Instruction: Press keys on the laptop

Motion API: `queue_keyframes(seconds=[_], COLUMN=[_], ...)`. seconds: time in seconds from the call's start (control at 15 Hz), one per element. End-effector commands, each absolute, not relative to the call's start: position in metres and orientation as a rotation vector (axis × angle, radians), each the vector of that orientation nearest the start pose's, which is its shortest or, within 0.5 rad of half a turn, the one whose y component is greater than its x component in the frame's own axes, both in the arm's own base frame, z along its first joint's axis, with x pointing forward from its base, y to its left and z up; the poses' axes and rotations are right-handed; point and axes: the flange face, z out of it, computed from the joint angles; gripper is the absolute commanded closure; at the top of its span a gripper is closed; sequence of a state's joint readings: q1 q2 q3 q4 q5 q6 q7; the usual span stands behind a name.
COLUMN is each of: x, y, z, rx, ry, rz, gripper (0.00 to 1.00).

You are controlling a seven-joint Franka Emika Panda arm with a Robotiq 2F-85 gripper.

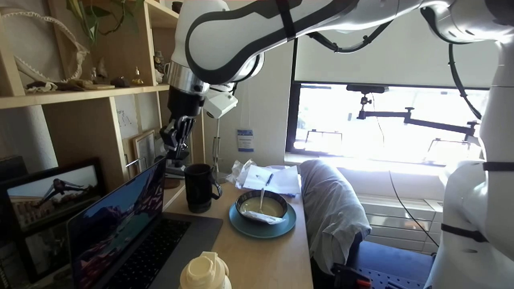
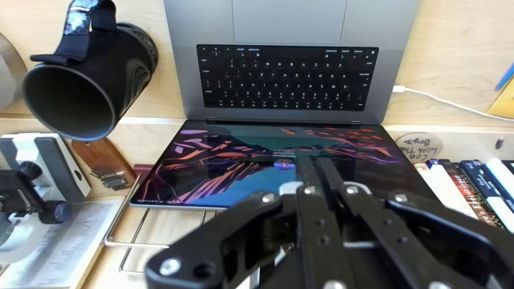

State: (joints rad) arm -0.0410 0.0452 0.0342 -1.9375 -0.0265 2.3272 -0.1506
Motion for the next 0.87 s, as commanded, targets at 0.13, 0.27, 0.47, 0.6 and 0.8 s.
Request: queue_keyframes(seconds=[0.13, 0.27, 0.47, 0.6, 0.8], x=[0.587, 0.593, 0.592, 0.592, 0.592], y=[0.009, 0.005, 0.009, 0.009, 0.009], z=[0.462, 0.469, 0.458, 0.458, 0.458], rx=[-3.134, -3.137, -3.138, -3.138, -3.138], ry=[-0.262, -0.273, -0.285, -0.284, -0.284], rz=[-0.422, -0.444, -0.410, -0.410, -0.410], gripper=[0.44, 0.54, 0.44, 0.44, 0.44])
